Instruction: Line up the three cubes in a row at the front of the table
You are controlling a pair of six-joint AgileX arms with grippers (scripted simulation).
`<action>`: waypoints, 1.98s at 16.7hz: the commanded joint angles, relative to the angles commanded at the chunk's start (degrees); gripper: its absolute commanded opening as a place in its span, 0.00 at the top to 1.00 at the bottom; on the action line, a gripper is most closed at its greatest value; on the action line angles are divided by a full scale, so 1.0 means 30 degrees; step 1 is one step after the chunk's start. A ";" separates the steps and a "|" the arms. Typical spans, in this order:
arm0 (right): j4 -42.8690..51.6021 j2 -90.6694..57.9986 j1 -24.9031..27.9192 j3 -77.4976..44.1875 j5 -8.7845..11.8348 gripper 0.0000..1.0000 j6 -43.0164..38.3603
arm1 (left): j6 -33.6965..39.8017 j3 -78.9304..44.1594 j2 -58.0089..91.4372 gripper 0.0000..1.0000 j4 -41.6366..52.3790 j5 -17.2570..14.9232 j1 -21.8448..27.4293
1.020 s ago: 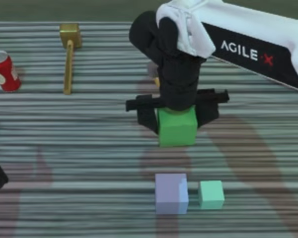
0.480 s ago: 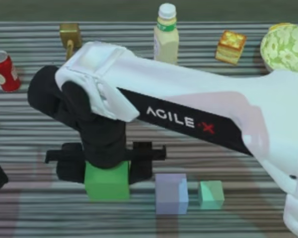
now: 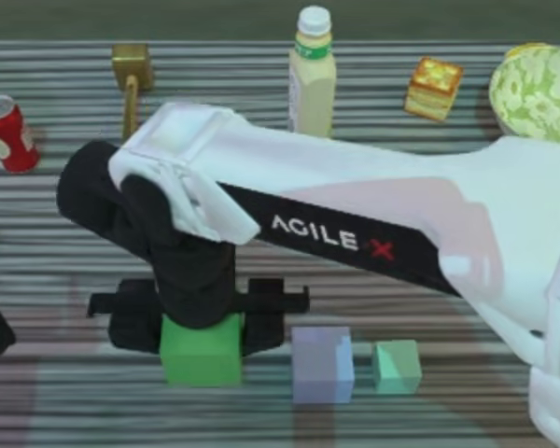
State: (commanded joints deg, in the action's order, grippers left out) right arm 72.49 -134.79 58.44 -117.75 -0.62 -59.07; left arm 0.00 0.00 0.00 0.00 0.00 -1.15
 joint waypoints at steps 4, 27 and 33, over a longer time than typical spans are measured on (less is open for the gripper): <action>-0.2769 -0.0488 0.0053 0.2221 0.0003 1.00 -0.0025 | 0.0000 0.0000 0.0000 0.00 0.0000 0.0000 0.0000; -0.3289 -0.0628 0.0087 0.2709 -0.0006 0.00 -0.0039 | 0.0000 0.0000 0.0000 0.00 0.0000 0.0000 0.0000; -0.2954 -0.0592 0.0095 0.2376 -0.0014 0.00 -0.0041 | 0.0000 0.0000 0.0000 0.00 0.0000 0.0000 0.0000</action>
State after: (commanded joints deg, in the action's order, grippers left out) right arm 63.63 -136.56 58.73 -110.62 -0.66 -59.19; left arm 0.00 0.00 0.00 0.00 0.00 -1.15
